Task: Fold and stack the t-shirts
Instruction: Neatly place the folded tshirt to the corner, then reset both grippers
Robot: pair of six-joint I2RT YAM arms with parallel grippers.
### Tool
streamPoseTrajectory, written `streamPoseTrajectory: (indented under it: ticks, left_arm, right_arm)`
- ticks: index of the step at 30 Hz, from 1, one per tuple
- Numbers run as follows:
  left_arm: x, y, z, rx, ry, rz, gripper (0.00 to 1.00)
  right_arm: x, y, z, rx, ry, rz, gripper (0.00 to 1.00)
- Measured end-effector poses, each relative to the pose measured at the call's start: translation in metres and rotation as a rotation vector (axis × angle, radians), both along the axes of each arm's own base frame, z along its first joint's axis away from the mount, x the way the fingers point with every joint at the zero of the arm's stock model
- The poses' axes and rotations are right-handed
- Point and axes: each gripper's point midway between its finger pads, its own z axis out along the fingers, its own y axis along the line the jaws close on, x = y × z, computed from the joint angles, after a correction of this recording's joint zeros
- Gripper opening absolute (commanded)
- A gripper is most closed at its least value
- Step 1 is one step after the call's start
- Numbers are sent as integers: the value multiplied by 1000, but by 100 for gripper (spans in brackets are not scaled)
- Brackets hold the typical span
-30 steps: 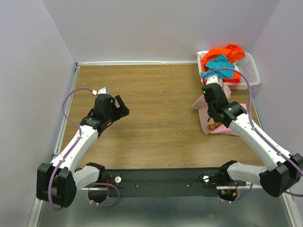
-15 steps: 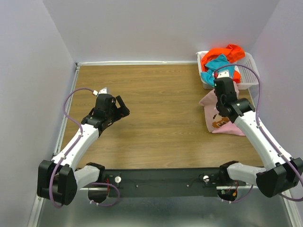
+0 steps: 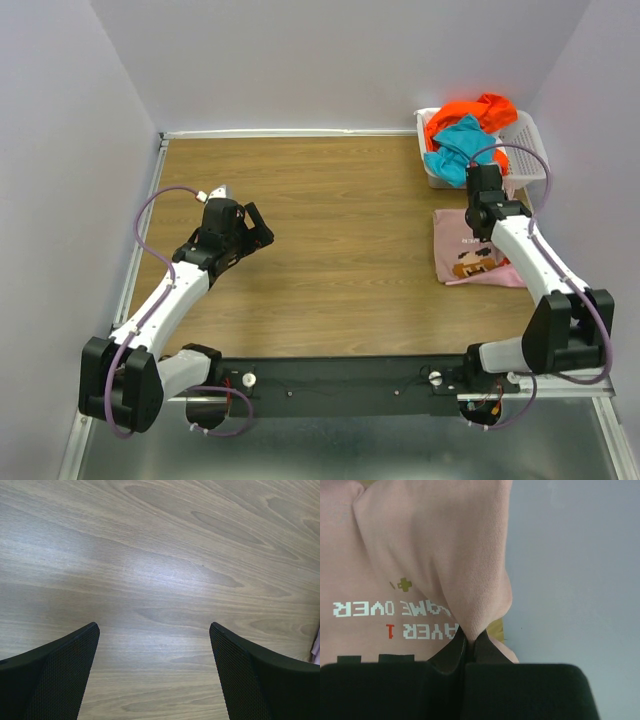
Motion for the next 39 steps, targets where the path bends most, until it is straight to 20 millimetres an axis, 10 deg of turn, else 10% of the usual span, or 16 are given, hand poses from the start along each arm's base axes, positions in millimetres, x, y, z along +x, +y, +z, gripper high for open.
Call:
streamPoseTrajectory:
  ticks: [3, 7, 8, 18, 30, 39]
  left_arm:
    - [0, 0, 0, 0, 0, 0, 98]
    - [0, 0, -1, 0, 2, 0, 98]
    - [0, 0, -1, 1, 3, 0, 98]
    - [0, 0, -1, 0, 3, 0, 98]
    - [-4, 16, 15, 39, -21, 76, 98]
    - [-4, 40, 77, 80, -120, 190, 99]
  right_arm:
    - [0, -12, -19, -15, 52, -27, 5]
    - [2, -34, -34, -34, 80, -87, 46]
    - [2, -41, -36, -46, 82, -108, 99]
    - [6, -64, -9, -35, -95, -271, 100]
    - [8, -18, 108, 449, -794, -327, 100]
    - [4, 62, 57, 856, -674, -110, 100]
